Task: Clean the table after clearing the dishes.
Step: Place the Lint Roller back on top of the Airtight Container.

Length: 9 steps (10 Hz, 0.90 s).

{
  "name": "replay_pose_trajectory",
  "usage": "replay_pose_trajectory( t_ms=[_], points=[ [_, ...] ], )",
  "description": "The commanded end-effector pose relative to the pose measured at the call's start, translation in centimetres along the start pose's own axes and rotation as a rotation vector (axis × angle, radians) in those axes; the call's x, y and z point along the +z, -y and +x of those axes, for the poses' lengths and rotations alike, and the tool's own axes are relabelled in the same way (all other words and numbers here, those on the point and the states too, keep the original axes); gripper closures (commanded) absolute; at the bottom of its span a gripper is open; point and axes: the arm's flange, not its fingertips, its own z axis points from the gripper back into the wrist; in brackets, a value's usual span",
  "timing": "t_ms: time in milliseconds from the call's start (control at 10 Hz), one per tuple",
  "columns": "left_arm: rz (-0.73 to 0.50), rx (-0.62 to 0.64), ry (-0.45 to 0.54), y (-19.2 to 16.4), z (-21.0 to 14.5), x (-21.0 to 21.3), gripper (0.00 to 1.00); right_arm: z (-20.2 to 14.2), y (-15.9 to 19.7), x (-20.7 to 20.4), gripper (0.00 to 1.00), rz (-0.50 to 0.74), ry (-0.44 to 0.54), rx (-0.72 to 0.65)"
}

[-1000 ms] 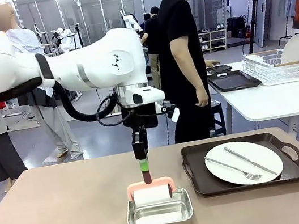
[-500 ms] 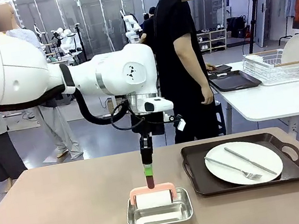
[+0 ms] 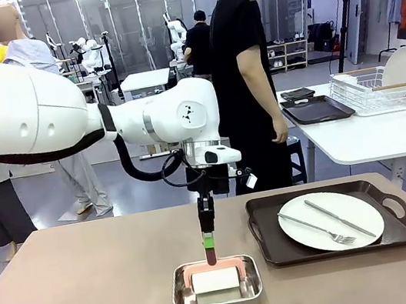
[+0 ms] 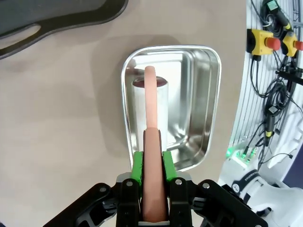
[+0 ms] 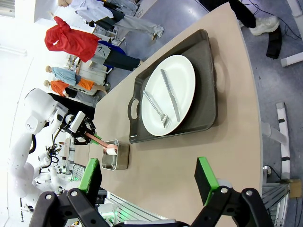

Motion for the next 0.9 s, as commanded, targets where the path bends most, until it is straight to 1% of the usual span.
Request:
replay_pose_trajectory(
  t_ms=[0, 200, 300, 400, 500, 600, 700, 800],
  points=[
    [0.008, 0.027, -0.023, -1.0, 0.2, -0.3, 0.79, -0.2, -0.2, 0.3, 0.00, 0.010, 0.006, 0.006],
    [0.010, 0.039, -0.035, -1.3, -0.1, -0.7, 0.79, -0.2, -0.2, 0.3, 0.00, 0.010, 0.006, 0.006],
    [0.013, 0.035, -0.031, -1.4, 0.0, -0.6, 0.56, -0.2, -0.2, 0.3, 0.00, 0.010, 0.006, 0.006],
    [0.011, 0.029, -0.031, -1.5, 0.0, -0.7, 0.53, -0.2, -0.2, 0.3, 0.00, 0.010, 0.006, 0.006],
    [0.016, 0.025, -0.026, -1.4, -0.2, -0.6, 0.30, -0.2, -0.2, 0.3, 0.00, 0.010, 0.006, 0.006],
    [0.029, 0.021, -0.008, -1.0, -0.6, 0.1, 0.27, -0.2, -0.2, 0.3, 0.00, 0.010, 0.006, 0.006],
    [0.028, 0.026, -0.009, -0.7, -1.1, 0.7, 0.04, -0.2, -0.2, 0.3, 0.00, 0.010, 0.006, 0.006],
    [0.040, 0.022, 0.034, -0.3, -1.7, 1.3, 0.02, -0.2, -0.2, 0.3, 0.00, 0.010, 0.006, 0.006]
  ],
)
